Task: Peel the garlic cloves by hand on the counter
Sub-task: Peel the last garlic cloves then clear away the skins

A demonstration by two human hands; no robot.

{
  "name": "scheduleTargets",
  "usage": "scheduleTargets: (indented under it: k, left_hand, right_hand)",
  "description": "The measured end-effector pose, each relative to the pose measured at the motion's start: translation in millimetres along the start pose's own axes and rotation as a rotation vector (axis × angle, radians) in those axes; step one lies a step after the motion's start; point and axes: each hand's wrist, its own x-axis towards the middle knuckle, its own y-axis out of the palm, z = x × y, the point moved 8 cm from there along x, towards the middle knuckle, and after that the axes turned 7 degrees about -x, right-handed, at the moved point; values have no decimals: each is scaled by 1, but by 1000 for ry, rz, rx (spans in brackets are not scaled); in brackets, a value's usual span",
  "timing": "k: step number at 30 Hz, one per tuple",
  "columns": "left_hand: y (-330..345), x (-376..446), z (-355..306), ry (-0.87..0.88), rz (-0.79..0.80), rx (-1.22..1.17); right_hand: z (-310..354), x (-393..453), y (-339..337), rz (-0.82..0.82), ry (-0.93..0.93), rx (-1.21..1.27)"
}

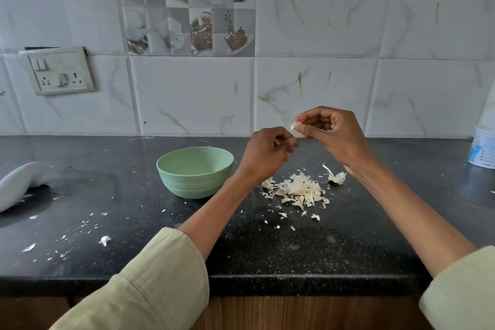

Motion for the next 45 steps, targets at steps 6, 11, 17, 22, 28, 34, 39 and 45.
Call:
scheduleTargets:
  k: [6,11,17,22,28,34,39,45]
  left_hand:
    - [-6,4,6,-9,-42,123]
    - [-10,6,7,-95,-33,-202]
    - [0,1,9,-189,65,-499]
    - [-1,3,9,-179,65,-618]
    - [-11,8,9,-108,-50,-521]
    - [-15,10,11,-88,-80,-455]
    - [-16,10,9,-77,-76,-384]
    - [-15,8,6,-81,-59,-371]
  right_hand:
    - [3,-1,0,18,-11,-67]
    - [1,0,-2,5,-1,-72]
    - [6,-2,0,53,-15,-77]
    - [8,-2,1,74,-12,-83]
    - [7,-1,-2,78,-8,-94]
    - [15,-3,4,69,-118,-236]
    - [20,-5,4,35,-168,-322]
    - [24,-7,6,40,-181,-355]
